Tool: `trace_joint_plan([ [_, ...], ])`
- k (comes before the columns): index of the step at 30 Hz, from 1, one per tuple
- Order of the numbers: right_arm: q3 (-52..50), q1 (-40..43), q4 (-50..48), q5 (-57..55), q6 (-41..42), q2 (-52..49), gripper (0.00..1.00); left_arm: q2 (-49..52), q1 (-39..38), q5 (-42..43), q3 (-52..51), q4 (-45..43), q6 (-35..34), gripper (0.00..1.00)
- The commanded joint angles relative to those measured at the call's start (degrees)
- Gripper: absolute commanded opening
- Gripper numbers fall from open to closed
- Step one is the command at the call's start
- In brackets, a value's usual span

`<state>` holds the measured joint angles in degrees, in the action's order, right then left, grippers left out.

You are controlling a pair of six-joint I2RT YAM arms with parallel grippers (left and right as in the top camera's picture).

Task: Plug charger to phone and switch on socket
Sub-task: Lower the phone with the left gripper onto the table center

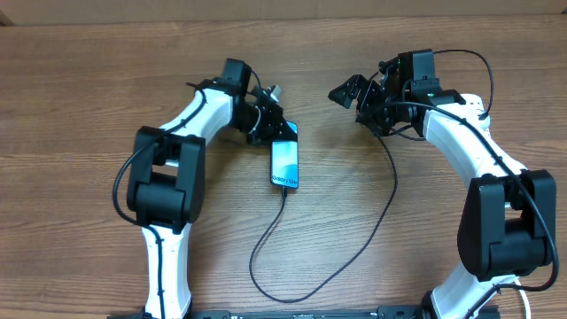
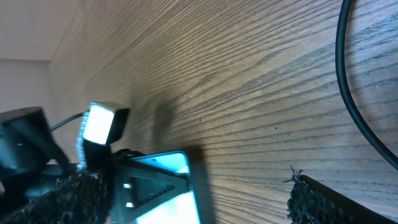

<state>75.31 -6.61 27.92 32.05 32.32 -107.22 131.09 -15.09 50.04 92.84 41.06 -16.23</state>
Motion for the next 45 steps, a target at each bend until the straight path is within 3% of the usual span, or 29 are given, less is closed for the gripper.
trace_joint_plan([
  [1,1.38,0.15,-0.15,-0.55,-0.92,0.48,1.0,1.16,-1.88,1.18,1.03,-0.22,-1.2,0.04],
  [6,1.38,0.15,-0.09,-0.52,-0.92,0.48,1.0,1.6,-3.41,0.15,1.03,-1.57,-2.71,0.04],
  [19,1.38,0.15,2.34,-1.79,-1.14,0.48,1.0,1.62,-4.48,-6.84,1.03,-8.74,-15.96,0.04],
  [30,1.36,0.15,2.86,-2.05,-1.33,0.48,1.0,1.62,-4.63,-7.82,1.03,-8.11,-16.2,0.04],
  [34,1.36,0.15,2.86,-2.05,-1.33,0.48,1.0,1.62,-4.76,-7.82,1.03,-8.09,-16.17,0.14],
  [45,1.36,0.15,2.86,-2.05,-1.33,0.48,0.99,1.62,-4.81,-7.89,1.03,-7.58,-16.15,0.22],
])
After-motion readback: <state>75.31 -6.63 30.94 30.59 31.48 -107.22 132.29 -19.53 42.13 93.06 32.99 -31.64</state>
